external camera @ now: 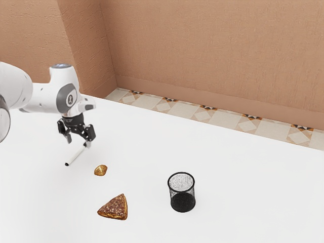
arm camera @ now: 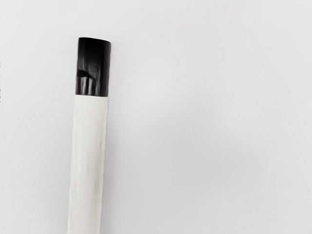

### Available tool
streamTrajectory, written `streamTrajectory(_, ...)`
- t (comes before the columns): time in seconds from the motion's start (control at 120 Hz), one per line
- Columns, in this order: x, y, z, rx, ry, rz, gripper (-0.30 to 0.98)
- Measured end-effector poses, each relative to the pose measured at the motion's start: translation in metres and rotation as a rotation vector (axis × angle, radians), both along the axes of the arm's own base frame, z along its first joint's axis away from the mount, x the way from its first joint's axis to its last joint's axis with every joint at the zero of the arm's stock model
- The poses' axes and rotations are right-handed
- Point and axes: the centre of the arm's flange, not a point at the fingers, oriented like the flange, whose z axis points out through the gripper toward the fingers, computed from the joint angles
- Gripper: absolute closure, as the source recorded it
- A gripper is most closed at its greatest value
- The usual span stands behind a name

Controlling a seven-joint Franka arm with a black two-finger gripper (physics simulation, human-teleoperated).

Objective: Put the marker into the pen holder.

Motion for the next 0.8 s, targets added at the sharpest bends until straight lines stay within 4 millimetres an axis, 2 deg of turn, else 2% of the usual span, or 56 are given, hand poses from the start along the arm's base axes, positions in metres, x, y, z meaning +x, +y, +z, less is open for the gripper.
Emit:
streamTrajectory(0.117, 0.016, 0.013, -0.017, 0.006, 0.012, -0.041, 0.0)
streamTrajectory(0.183, 0.018, 0.025, -0.025, 0.002, 0.023, -0.049, 0.0)
streamTrajectory(0.292, 0.017, 0.029, -0.04, -0.012, 0.048, -0.077, 0.0)
streamTrajectory(0.392, 0.017, 0.029, -0.042, -0.019, 0.053, -0.106, 0.0)
streamTrajectory(0.475, 0.025, 0.029, -0.038, -0.015, 0.044, -0.131, 0.0)
streamTrajectory(0.558, 0.03, 0.029, -0.043, -0.016, 0.049, -0.154, 0.0)
streamTrajectory(0.8, 0.028, 0.036, -0.05, -0.029, 0.061, -0.18, 0.04)
